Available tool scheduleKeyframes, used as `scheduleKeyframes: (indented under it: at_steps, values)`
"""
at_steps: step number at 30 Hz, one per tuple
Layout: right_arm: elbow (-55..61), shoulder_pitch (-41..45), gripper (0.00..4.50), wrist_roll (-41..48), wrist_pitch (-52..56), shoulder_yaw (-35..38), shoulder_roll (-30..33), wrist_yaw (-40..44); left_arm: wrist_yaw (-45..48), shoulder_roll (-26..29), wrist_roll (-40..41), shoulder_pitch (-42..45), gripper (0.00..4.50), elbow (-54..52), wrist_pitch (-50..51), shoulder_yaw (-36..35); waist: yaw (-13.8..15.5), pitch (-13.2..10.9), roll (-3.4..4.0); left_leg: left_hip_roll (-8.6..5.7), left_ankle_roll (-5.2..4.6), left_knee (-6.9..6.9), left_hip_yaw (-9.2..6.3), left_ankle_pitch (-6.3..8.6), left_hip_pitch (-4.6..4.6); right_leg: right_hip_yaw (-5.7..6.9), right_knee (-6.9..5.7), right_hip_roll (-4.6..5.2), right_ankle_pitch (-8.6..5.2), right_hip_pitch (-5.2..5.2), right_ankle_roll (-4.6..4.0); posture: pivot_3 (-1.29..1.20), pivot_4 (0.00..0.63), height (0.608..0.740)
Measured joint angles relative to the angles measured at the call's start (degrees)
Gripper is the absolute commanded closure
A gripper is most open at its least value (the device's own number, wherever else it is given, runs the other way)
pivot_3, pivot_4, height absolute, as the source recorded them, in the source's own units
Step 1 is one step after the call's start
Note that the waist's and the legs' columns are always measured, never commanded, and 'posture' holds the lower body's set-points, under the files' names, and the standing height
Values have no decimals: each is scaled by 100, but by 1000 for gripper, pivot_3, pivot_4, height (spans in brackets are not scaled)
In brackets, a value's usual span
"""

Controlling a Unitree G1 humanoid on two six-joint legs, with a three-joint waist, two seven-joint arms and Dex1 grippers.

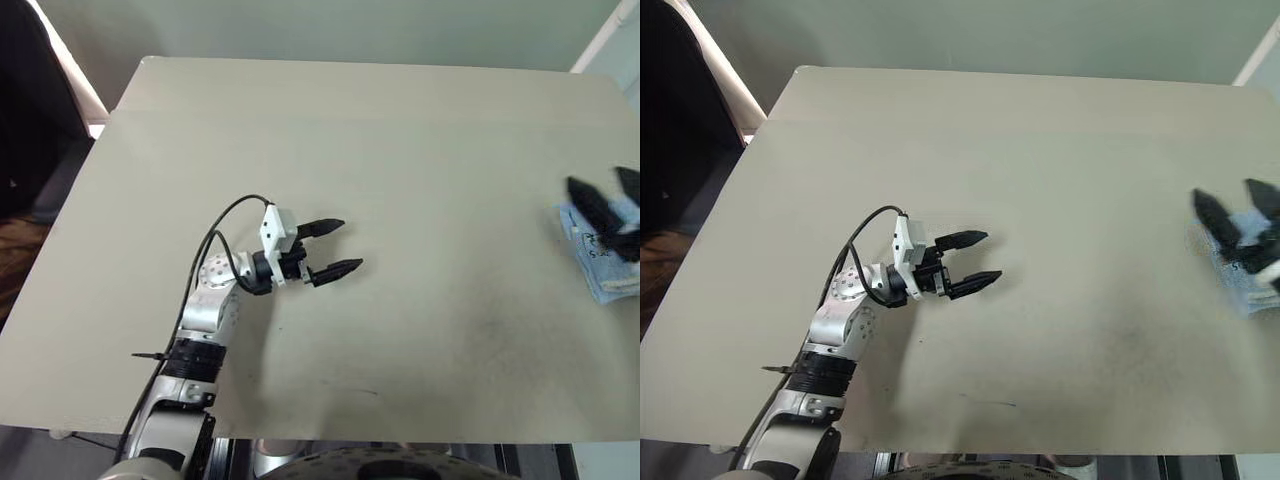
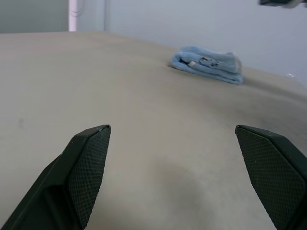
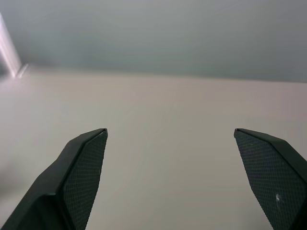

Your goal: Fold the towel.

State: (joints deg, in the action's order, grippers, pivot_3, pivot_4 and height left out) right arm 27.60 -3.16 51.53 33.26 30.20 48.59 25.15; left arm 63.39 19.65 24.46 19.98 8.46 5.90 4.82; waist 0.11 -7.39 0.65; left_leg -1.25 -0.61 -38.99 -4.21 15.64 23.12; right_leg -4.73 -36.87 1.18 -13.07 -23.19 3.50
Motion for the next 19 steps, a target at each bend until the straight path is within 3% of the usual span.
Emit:
scheduleKeyframes:
  at_steps: [6,14,19]
  values:
    - [-96,276,37,-1242,-302,-1189,107,413,179,148,73,-21,0,59,22,-130,29,0,0,1,-10,0,3,8,6,0,7,4,-6,-2,7,0,150,740]
    - [-532,569,37,-2111,-703,-2187,-263,957,322,146,187,12,0,226,-84,-341,25,0,-1,1,-9,-9,2,6,1,0,-3,4,-3,0,7,0,150,740]
    - [-644,737,37,-2145,-765,-2438,-574,1323,360,435,270,-109,0,84,-42,-526,12,0,-1,3,-5,-8,3,4,-1,0,-3,2,-2,0,4,0,150,740]
